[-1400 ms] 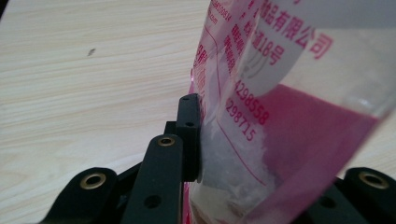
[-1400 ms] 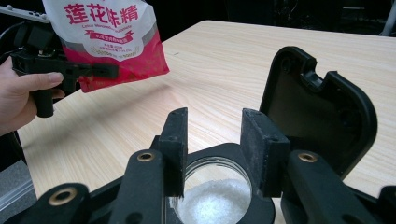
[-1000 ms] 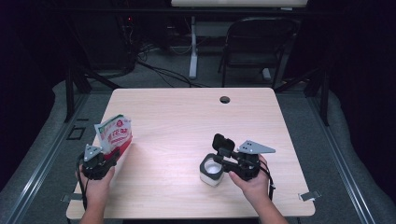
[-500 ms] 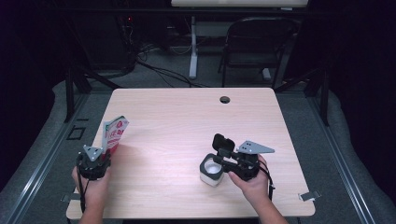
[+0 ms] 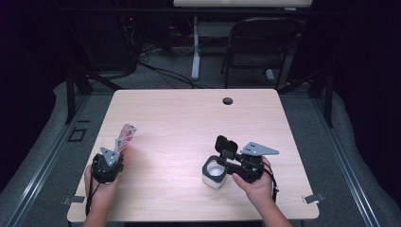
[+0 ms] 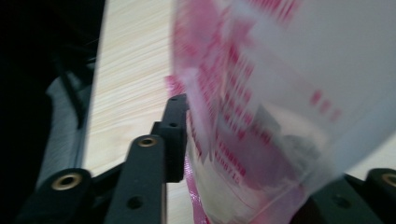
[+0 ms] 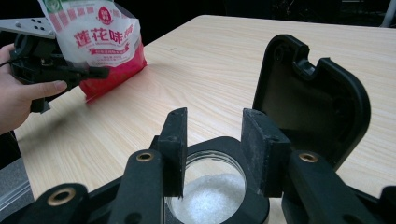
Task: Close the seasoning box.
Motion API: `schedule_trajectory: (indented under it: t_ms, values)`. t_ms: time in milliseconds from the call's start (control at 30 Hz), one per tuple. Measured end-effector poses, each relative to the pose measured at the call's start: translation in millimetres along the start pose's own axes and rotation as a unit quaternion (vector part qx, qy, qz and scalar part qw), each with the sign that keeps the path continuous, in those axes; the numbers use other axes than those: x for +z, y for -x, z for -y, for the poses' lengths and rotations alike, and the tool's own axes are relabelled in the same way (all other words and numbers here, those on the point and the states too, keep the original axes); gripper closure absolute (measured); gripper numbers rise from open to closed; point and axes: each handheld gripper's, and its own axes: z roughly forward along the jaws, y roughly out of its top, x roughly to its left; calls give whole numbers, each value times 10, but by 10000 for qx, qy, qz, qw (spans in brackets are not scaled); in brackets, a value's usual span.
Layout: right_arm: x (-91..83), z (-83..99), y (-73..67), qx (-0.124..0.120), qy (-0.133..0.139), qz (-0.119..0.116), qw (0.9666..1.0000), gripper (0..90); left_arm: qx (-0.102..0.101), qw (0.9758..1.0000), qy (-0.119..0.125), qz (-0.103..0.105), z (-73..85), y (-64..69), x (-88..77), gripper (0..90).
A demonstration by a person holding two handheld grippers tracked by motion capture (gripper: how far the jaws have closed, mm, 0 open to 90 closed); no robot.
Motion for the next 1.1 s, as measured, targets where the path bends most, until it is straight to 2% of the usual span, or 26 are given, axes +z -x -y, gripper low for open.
schedule_trajectory:
  t_ms: [167,367,667,767,933,1100]
  values:
    - [0,-7,4,29,55,-29,10000,606,-139,9986,297,404,-16,25,-5,518]
    - [-11,-21,11,29,-37,-34,10000,601,-230,9965,340,723,2,21,32,422]
    - [-46,-73,5,41,-41,-61,10000,594,-169,9940,403,1003,-35,66,-5,409]
    - [-77,-97,13,42,-11,-59,10000,597,-145,9923,461,1139,-65,106,-28,406]
    - [-188,-170,25,67,169,5,9998,615,-81,9900,487,1323,-99,195,-34,403]
    - [-308,-241,75,56,209,167,9996,622,49,9882,403,1475,-109,298,14,400]
